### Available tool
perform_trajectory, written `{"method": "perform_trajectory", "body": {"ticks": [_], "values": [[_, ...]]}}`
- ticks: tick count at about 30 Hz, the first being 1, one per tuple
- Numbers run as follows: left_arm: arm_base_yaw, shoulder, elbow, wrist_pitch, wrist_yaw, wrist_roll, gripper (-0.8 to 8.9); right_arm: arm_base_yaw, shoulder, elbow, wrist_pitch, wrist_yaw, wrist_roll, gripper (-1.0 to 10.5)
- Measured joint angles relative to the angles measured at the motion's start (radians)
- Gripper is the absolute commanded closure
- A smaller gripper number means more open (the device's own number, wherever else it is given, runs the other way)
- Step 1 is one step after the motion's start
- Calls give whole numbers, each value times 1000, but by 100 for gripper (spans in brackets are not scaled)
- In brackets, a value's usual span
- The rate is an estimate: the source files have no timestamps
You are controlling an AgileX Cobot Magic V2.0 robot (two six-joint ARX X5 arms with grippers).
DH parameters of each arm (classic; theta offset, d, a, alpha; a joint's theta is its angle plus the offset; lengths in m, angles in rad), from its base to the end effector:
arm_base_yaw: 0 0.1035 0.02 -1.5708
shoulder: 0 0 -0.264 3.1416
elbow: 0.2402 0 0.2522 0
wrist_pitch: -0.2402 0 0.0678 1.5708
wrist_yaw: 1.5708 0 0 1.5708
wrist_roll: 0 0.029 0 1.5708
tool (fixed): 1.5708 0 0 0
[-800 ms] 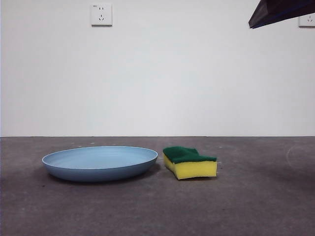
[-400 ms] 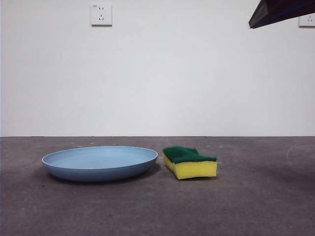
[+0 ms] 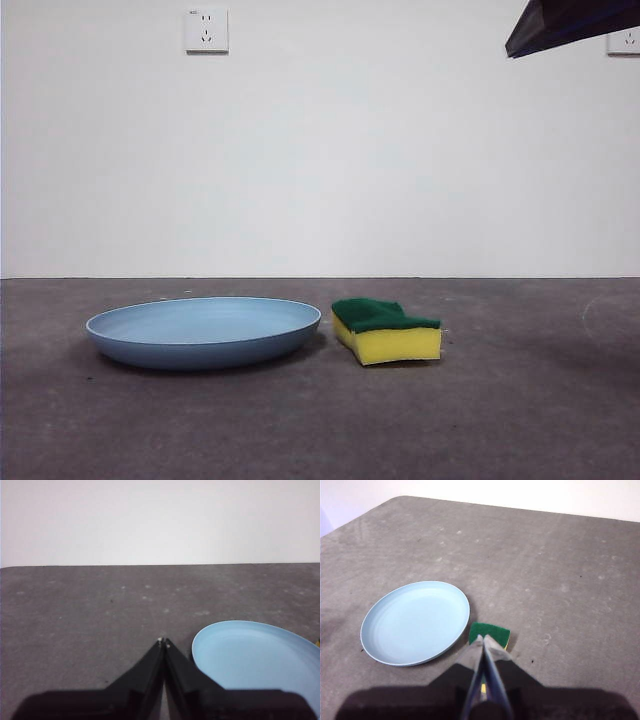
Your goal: Pick up the plate,pick up the cloth,clean the plate with the cloth
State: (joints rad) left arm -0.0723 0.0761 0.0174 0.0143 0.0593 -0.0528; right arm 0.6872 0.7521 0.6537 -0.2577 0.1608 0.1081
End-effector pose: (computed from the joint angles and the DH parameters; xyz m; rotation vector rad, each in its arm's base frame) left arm 0.1011 -0.0090 0.1648 -0.0524 0.0479 -0.1304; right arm 0.1322 0.1025 0.2859 -0.0435 0.3557 0.5018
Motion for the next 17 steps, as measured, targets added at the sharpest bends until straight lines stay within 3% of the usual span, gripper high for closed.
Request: {"method": "perform_trajectory", "body": {"ticks": [11, 17], "values": [[39, -71, 0, -197, -5, 0, 816, 0, 0, 0, -3, 0, 0, 945], [39, -71, 0, -195, -4, 0, 816, 0, 0, 0, -4, 0, 0, 945]]}}
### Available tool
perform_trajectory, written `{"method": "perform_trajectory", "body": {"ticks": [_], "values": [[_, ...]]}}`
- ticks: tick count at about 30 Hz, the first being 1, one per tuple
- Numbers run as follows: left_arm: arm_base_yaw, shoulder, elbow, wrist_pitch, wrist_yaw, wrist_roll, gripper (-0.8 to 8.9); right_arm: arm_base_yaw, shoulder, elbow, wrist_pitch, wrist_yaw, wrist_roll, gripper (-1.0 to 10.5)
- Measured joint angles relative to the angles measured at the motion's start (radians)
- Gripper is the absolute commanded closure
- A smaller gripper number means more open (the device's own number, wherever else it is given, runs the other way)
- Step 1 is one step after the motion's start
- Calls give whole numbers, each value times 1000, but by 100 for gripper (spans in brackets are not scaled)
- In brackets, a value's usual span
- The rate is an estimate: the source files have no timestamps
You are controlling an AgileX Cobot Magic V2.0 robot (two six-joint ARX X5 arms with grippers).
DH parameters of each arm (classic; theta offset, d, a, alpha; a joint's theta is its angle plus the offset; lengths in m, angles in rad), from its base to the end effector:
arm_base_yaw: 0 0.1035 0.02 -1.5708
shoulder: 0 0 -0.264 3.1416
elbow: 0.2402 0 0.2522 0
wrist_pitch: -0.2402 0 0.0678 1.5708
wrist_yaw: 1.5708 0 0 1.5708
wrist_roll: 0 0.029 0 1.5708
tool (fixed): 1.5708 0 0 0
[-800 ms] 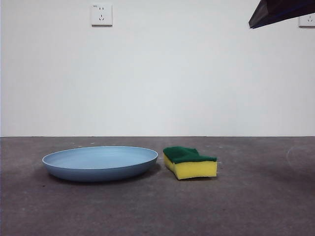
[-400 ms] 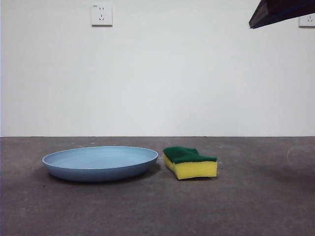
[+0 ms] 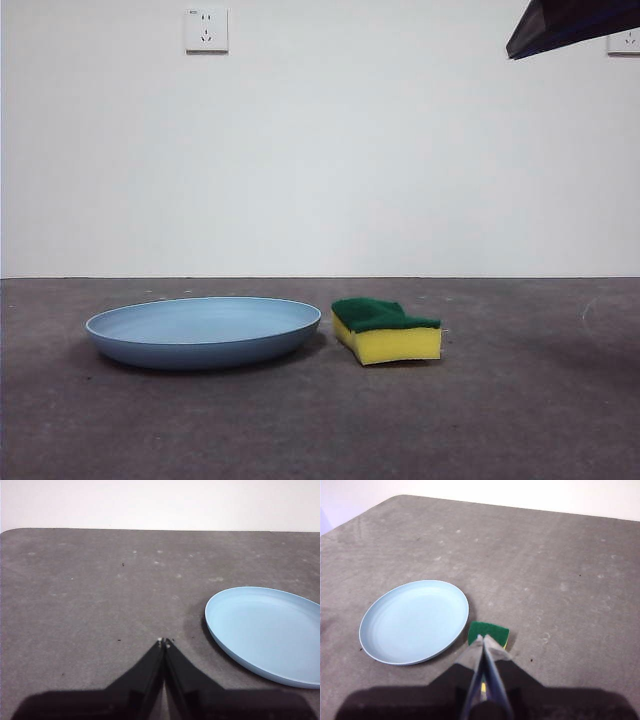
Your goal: Pick up the plate,pick up the cloth,clean the plate with the cloth
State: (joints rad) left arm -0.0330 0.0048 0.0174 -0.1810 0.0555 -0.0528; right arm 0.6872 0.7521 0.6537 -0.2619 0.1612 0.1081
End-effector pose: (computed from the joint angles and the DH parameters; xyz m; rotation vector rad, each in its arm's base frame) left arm 0.0955 -0.0048 0.1516 -0.0545 0.1707 -0.0838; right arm 0.1321 0.1024 0.2855 -0.0453 0.3594 0.5011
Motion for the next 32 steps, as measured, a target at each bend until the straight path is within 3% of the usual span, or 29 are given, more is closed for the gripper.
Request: {"method": "perform_trajectory", "body": {"ticks": [18, 22, 25, 27, 32], "values": [[0, 0, 0, 0, 0, 0, 816, 0, 0, 0, 0, 3, -5, 946], [0, 0, 0, 0, 0, 0, 816, -5, -5, 0, -27, 87, -93, 946], [0, 0, 0, 0, 0, 0, 816, -70, -33, 0, -69, 117, -130, 945], [0, 0, 0, 0, 0, 0, 816, -142, -63, -5, -72, 84, -135, 945], [0, 0, 0, 0, 0, 0, 816, -360, -191, -80, -62, -117, -143, 945]]}}
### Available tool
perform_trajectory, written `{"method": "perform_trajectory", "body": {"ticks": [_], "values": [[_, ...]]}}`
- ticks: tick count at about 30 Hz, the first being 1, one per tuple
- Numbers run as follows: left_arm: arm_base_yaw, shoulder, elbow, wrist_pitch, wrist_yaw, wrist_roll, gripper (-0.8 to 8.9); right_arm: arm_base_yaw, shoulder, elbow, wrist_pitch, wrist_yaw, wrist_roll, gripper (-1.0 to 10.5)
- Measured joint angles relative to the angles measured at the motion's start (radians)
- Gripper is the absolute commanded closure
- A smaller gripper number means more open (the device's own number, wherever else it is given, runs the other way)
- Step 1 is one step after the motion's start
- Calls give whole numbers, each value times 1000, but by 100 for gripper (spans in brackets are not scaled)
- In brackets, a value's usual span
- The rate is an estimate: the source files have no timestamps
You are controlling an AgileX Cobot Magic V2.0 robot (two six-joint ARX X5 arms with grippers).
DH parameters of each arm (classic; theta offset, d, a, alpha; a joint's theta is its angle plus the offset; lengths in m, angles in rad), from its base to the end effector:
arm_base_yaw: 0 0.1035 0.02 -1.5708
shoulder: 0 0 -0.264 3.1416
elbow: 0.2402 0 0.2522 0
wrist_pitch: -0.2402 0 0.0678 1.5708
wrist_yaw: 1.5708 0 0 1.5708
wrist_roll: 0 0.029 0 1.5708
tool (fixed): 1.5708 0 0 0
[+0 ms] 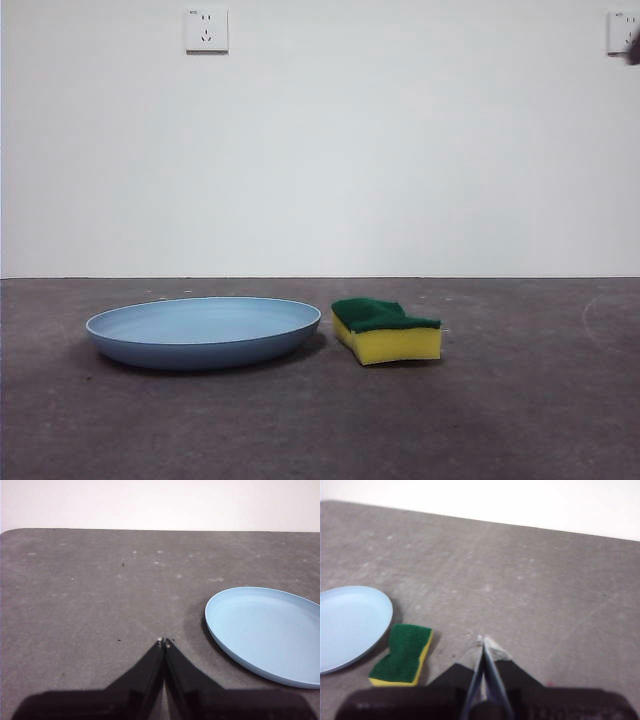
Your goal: Pick up the plate,pick up the cloth,clean the plate with the cloth
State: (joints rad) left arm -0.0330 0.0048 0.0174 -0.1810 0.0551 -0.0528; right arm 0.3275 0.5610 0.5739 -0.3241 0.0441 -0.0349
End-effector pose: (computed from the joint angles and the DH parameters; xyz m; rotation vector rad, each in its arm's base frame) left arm 0.0955 -0.0047 0.1516 -0.0545 0.1707 -0.0834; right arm 0.1261 0.0415 0.2775 -0.0921 0.3020 0.2865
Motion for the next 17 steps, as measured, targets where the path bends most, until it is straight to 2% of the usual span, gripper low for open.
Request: {"method": "perform_trajectory", "body": {"ticks": [6, 10, 17], "values": [[0, 0, 0, 0, 0, 0, 816, -174, -177, -127, 2, -16, 0, 945], [0, 0, 0, 0, 0, 0, 816, -206, -278, -212, 47, -18, 0, 945], [0, 0, 0, 0, 0, 0, 816, -210, -390, -397, 236, -18, 0, 946]]}}
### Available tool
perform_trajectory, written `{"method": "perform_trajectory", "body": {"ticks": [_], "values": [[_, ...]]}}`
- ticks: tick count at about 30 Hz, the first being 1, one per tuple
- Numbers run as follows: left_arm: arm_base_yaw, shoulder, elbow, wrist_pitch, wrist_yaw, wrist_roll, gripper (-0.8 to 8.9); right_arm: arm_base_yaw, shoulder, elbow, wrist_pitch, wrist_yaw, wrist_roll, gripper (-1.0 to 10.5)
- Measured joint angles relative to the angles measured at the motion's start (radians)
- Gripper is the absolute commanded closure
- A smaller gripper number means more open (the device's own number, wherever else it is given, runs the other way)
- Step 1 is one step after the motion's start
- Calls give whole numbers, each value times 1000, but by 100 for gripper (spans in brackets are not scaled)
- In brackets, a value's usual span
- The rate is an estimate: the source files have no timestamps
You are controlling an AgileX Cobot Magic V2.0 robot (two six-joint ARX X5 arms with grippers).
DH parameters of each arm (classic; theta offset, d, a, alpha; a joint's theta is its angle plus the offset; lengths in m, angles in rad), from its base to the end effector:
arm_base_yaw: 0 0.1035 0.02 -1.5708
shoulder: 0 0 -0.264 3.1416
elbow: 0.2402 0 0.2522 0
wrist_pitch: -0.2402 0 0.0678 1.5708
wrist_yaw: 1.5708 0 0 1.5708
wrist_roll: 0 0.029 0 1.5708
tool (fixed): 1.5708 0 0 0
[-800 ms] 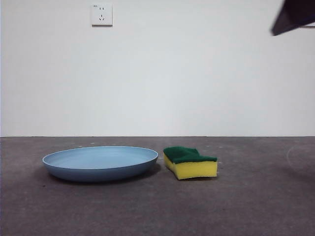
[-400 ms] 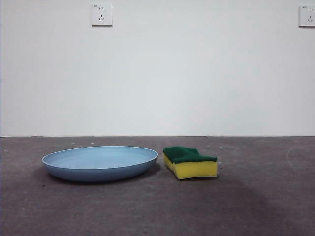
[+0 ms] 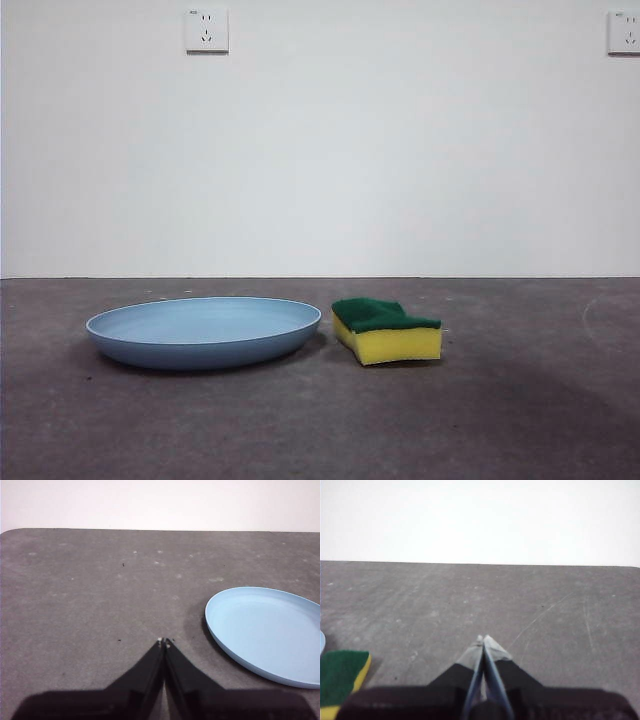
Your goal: Pick up the plate,pick up the cloth,clean the plate with the cloth
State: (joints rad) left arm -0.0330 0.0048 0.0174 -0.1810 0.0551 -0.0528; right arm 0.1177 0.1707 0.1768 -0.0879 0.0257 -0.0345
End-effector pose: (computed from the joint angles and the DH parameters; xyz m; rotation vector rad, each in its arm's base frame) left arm 0.0955 -0.0047 0.1516 -0.0545 0.1707 -0.0834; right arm 0.1003 0.0111 0.2019 -0.0403 0.0800 0.0933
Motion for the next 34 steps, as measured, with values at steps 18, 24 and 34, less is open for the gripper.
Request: {"method": "perform_trajectory", "body": {"ticks": [18, 24, 34], "values": [[0, 0, 0, 0, 0, 0, 816, 0, -166, -160, -87, 0, 32, 946], [0, 0, 0, 0, 0, 0, 816, 0, -167, -160, -87, -8, 53, 946], [0, 0, 0, 0, 0, 0, 816, 0, -167, -160, -87, 1, 64, 946]]}}
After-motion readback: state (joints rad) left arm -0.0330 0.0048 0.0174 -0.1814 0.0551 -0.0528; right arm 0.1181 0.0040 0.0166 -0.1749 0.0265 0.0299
